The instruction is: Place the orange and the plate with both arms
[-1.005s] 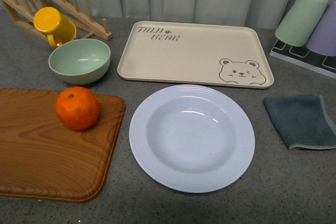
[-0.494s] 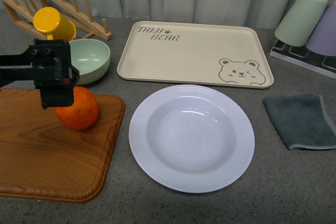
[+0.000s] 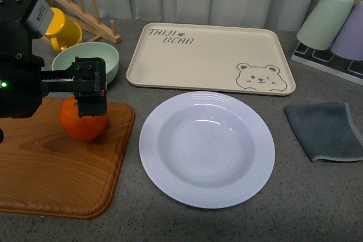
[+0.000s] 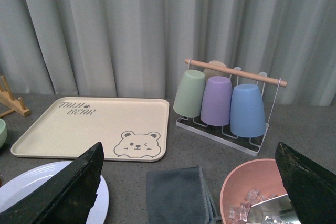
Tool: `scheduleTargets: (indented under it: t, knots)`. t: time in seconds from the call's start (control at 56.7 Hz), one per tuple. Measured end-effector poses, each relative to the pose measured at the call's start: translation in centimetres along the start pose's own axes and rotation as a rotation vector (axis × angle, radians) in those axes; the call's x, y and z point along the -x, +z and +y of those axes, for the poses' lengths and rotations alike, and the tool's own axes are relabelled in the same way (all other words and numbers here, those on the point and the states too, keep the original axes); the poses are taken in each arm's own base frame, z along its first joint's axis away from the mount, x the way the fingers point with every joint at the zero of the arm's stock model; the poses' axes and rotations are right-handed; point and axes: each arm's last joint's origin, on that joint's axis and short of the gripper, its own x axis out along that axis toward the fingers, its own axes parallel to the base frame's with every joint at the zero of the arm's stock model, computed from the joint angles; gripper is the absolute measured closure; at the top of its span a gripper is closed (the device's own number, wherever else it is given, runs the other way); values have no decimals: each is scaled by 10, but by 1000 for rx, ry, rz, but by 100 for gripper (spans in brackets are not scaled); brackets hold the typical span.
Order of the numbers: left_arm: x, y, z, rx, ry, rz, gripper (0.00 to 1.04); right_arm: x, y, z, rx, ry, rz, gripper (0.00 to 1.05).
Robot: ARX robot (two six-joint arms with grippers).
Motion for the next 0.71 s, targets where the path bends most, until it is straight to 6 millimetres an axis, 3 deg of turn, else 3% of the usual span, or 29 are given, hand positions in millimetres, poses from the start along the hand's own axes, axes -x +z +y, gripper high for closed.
scheduleTargets:
  t: [0.476, 0.705]
  knots:
    - [-40, 3, 17, 34, 91, 26, 6, 0, 0, 0, 0, 0, 0, 9]
    - [-53, -6, 21, 37, 98, 67, 6, 0, 0, 0, 0, 0, 0, 9]
